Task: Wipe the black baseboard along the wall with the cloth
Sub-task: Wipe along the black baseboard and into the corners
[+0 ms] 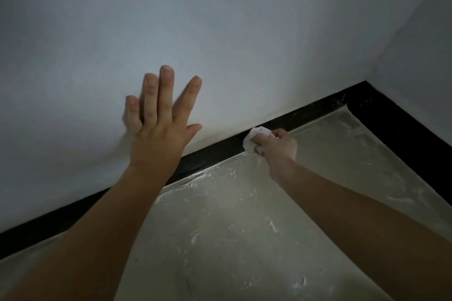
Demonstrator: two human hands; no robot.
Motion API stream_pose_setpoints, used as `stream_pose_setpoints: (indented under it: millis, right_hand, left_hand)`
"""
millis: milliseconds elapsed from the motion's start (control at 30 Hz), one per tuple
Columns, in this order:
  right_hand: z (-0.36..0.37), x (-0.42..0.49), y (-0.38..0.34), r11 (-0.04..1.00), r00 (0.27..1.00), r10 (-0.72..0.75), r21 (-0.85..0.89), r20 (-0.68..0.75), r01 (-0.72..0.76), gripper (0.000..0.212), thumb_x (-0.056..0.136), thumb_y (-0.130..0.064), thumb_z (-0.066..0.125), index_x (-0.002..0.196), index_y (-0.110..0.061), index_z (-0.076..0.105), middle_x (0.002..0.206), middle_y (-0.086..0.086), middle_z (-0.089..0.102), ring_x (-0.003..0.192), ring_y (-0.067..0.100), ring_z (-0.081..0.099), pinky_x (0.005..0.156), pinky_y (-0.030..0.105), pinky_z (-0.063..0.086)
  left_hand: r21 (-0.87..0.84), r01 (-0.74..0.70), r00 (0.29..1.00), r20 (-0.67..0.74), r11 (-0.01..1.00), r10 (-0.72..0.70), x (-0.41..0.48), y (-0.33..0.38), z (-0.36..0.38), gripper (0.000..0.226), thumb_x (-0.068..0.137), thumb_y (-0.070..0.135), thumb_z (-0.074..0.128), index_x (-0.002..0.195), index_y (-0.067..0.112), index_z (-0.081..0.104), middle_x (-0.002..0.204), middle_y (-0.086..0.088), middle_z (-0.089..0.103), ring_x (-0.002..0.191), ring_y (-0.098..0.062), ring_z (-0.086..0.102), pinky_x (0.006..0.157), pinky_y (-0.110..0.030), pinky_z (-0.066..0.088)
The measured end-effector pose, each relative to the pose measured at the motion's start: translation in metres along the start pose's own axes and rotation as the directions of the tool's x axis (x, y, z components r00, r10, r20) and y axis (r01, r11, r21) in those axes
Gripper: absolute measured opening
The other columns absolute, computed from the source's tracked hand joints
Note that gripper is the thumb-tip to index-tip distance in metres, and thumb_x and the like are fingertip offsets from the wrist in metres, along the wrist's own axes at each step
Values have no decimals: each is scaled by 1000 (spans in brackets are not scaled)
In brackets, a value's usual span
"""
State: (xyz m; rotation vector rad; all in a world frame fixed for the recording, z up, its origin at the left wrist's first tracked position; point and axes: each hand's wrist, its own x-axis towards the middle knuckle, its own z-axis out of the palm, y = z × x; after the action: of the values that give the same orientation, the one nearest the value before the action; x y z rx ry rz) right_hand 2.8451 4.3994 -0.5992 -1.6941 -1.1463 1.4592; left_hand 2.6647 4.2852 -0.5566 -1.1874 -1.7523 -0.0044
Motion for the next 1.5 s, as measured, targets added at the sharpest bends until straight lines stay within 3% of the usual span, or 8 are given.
stream_pose_setpoints:
  millis: [233,333,467,600,800,1000,1300,1500]
  right_hand:
    - [-45,39,0,994,993,112,-13,44,-112,31,76,-20,74,102,-4,67,89,11,68,74,21,65,75,36,59]
    - [-46,18,15,991,967,115,-100,226,-94,21,78,-15,72,95,-3,68,70,6,66,62,16,62,63,30,53]
    - [-8,-5,25,985,906,160,-119,391,-122,12,76,-16,75,80,-13,64,68,5,63,65,20,60,69,41,57]
    - [7,-1,19,980,935,177,36,308,-197,9,78,-9,68,79,-13,61,69,4,60,57,14,52,51,22,40]
    - [-21,40,11,952,970,207,201,129,-229,9,79,-8,63,76,-16,60,67,3,60,60,16,55,57,25,42]
    - [-54,74,19,864,948,312,399,55,-308,19,77,-12,67,95,-7,67,86,10,68,68,20,62,59,27,50]
    - [-44,43,1,991,956,57,100,286,-89,14,75,-14,74,83,-13,63,74,2,60,66,15,54,58,25,42]
    - [-69,84,-9,997,969,-5,77,246,-15,16,77,-12,73,72,-17,58,69,2,58,61,14,51,54,23,39]
  left_hand:
    - [7,20,997,76,1000,-20,-1,5,-8,96,86,65,52,155,22,1,153,-19,-28,142,-33,-26,115,-49,-10]
    - [-81,65,989,138,995,-54,-2,8,-21,90,91,53,55,154,22,0,154,-22,-17,143,-31,-24,117,-48,-6]
    - [-79,-27,979,199,997,42,5,31,-35,90,91,49,56,155,18,1,157,-17,-20,145,-29,-16,118,-46,-3]
    - [-69,-184,957,215,980,195,34,51,-35,87,90,48,56,155,17,6,157,-15,-18,146,-29,-13,118,-46,1]
    - [-74,-336,921,182,939,344,81,82,-43,85,94,49,46,155,16,-3,156,-17,-21,146,-32,-11,117,-47,2]
    - [-82,-357,923,121,930,365,113,96,-45,86,93,50,48,155,15,0,157,-16,-1,144,-32,4,116,-44,-2]
    - [1,-501,861,99,866,498,127,97,-41,86,92,53,44,155,13,2,159,-14,-7,146,-30,3,116,-43,-1]
    - [84,-427,903,94,900,420,129,113,-31,87,93,64,33,154,18,-8,153,-14,-29,141,-29,-28,114,-42,-12]
